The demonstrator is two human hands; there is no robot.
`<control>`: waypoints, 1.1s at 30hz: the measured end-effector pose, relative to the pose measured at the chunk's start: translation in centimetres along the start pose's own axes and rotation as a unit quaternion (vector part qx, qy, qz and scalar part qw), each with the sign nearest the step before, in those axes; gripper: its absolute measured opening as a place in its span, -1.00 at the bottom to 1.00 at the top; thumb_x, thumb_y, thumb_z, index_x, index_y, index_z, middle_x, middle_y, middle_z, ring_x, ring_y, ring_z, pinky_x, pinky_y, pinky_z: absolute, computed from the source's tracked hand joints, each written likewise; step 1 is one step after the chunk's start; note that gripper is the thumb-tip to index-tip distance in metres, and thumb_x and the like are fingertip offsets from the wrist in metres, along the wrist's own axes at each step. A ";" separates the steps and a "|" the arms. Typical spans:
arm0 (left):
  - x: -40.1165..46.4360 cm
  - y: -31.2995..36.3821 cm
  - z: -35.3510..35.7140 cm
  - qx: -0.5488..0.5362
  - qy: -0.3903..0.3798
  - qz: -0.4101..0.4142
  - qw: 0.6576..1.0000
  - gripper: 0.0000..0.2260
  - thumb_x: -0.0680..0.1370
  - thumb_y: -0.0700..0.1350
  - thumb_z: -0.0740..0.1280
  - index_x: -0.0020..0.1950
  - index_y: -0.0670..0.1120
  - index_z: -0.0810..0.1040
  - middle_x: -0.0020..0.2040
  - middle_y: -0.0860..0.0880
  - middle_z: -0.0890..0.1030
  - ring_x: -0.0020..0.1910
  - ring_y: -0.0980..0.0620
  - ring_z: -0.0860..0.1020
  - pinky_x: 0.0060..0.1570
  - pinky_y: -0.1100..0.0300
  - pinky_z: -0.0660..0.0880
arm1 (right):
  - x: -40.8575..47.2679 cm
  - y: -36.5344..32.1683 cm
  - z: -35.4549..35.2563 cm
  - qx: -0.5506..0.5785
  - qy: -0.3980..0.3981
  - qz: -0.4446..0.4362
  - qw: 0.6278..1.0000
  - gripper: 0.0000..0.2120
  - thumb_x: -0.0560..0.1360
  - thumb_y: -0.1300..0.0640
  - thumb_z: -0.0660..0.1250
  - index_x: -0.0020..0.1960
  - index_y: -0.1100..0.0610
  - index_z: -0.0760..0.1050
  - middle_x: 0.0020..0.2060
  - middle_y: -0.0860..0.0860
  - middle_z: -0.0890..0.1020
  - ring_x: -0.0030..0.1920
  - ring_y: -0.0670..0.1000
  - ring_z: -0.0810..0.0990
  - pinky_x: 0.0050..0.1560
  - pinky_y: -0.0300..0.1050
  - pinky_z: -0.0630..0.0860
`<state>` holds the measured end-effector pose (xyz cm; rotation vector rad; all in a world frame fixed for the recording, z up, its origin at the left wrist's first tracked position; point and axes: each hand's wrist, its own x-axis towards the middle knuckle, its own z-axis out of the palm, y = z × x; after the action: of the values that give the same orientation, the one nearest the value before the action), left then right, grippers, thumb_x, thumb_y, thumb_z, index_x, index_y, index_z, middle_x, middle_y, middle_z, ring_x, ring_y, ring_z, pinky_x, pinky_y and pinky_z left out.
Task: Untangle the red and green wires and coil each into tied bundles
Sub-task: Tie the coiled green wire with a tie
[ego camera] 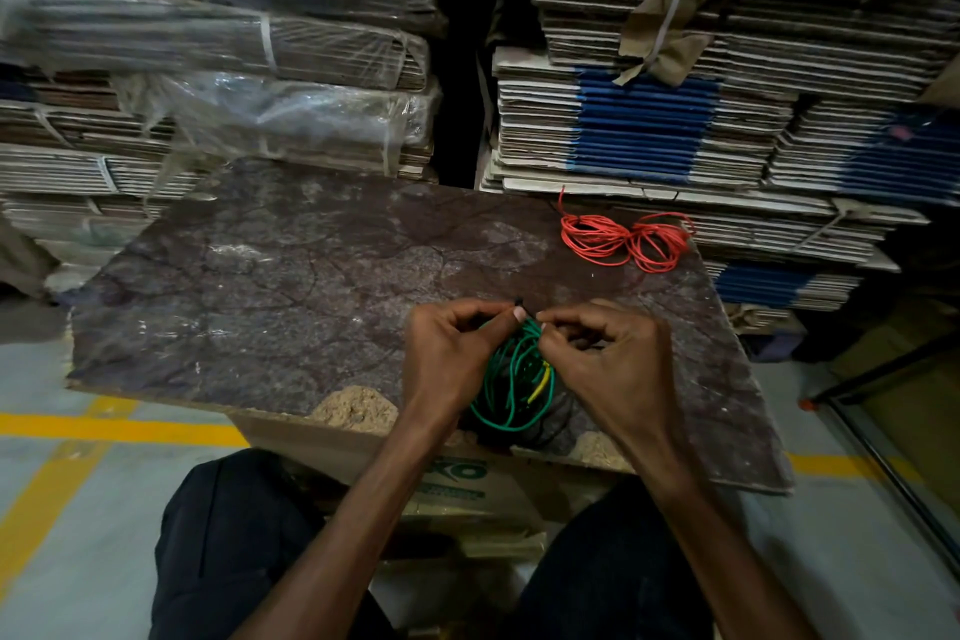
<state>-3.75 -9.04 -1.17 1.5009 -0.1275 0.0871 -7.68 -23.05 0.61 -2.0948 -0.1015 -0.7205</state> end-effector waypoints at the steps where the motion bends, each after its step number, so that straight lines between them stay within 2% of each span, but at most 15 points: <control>1: 0.0 0.0 0.0 0.004 0.000 0.003 1.000 -0.93 0.43 -0.21 0.50 -0.17 -0.05 0.72 -0.23 -0.02 0.72 -0.20 -0.01 0.68 -0.09 -0.03 0.62 | 0.0 0.0 0.0 -0.004 0.003 -0.004 1.000 -0.82 0.33 0.30 0.44 -0.14 0.09 0.71 -0.35 -0.09 0.62 -0.37 -0.18 0.58 -0.34 -0.38 0.43; 5: 0.1 0.0 0.0 -0.001 0.003 0.001 1.000 -0.91 0.43 -0.23 0.49 -0.18 -0.03 0.71 -0.22 -0.02 0.72 -0.18 -0.02 0.68 -0.06 -0.06 0.62 | -0.1 0.0 0.0 -0.009 0.005 -0.009 1.000 -0.81 0.33 0.29 0.43 -0.10 0.09 0.72 -0.36 -0.10 0.60 -0.38 -0.15 0.57 -0.37 -0.36 0.41; 12: 0.1 0.2 0.0 0.003 0.001 0.018 1.000 -0.88 0.44 -0.25 0.48 -0.17 -0.02 0.70 -0.23 0.01 0.72 -0.20 0.06 0.68 -0.09 0.06 0.62 | 0.0 -0.2 0.2 0.003 0.015 -0.010 1.000 -0.80 0.33 0.25 0.40 -0.11 0.06 0.71 -0.37 -0.07 0.58 -0.39 -0.13 0.56 -0.38 -0.30 0.44; 18: 0.2 0.1 -0.1 0.000 0.003 0.011 1.000 -0.92 0.43 -0.22 0.49 -0.15 -0.04 0.71 -0.22 -0.01 0.72 -0.20 0.03 0.68 -0.09 0.02 0.62 | 0.1 -0.2 0.2 0.012 0.019 -0.005 1.000 -0.80 0.33 0.24 0.39 -0.10 0.07 0.71 -0.37 -0.05 0.59 -0.39 -0.11 0.57 -0.38 -0.21 0.47; 33: 0.3 0.0 -0.1 0.021 -0.006 0.026 0.999 -0.94 0.44 -0.21 0.49 -0.13 -0.08 0.72 -0.21 -0.01 0.72 -0.17 -0.04 0.69 -0.08 -0.13 0.61 | 0.1 -0.3 0.2 0.014 0.020 -0.014 1.000 -0.82 0.36 0.27 0.39 -0.10 0.11 0.71 -0.36 -0.03 0.57 -0.38 -0.15 0.54 -0.37 -0.30 0.43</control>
<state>-3.45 -8.98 -1.14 1.5398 -0.1742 0.1230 -7.60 -22.78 0.83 -2.0544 -0.1183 -0.7724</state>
